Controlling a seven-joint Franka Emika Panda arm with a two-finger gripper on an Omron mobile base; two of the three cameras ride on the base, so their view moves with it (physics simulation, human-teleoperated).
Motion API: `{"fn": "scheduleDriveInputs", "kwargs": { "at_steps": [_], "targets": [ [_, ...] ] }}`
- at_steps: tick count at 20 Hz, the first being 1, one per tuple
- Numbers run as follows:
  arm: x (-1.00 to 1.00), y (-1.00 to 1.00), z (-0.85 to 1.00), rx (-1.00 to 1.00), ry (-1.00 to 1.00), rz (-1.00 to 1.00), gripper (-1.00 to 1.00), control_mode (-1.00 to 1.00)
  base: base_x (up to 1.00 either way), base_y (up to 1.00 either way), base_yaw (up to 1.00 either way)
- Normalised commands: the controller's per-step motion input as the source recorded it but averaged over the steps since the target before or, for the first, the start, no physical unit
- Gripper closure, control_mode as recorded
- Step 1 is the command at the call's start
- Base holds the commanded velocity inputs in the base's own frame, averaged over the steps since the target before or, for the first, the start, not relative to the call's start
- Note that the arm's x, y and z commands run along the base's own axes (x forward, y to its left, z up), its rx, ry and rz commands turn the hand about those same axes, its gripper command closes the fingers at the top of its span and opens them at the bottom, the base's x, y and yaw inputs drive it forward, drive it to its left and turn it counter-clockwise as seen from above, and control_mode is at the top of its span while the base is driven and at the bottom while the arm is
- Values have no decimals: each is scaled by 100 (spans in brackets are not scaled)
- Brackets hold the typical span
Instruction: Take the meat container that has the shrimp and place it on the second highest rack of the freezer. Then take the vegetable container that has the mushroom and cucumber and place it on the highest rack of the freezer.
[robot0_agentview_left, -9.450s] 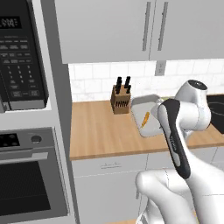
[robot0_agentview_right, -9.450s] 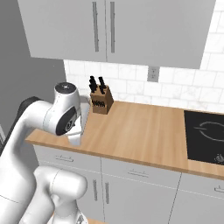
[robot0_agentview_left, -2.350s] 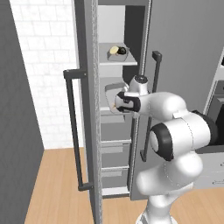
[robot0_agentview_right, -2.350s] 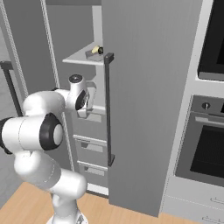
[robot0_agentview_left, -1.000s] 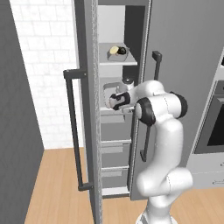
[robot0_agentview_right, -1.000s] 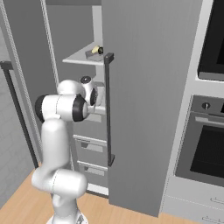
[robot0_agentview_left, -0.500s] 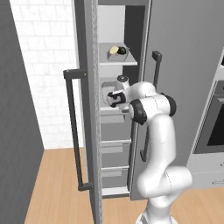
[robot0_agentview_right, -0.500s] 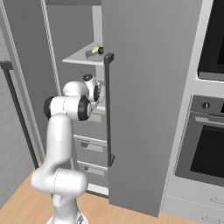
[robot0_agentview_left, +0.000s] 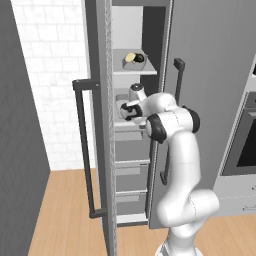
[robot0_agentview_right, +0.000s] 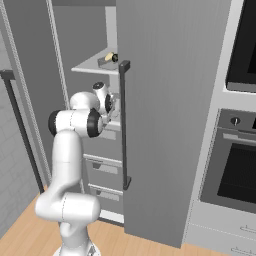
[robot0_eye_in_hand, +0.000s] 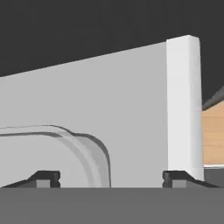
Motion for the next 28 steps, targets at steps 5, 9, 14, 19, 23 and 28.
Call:
{"fn": "scheduleDriveInputs", "kwargs": {
  "at_steps": [5, 9, 14, 19, 23, 28],
  "targets": [
    [-100, 0, 19, 1, -12, 0, -100, -100, 0, 0, 0],
    [-84, 0, 45, 1, -16, 0, -100, -100, 0, 0, 0],
    [14, 0, 13, 1, -29, 0, -100, -100, 0, 0, 0],
    [-23, 4, 67, 3, -29, 0, -100, -100, 0, 0, 0],
    [-68, 10, 99, 1, -15, 0, -100, -100, 0, 0, 0],
    [-100, 24, 33, 0, 1, 0, -100, -100, 0, 0, 0]
  ]
}}
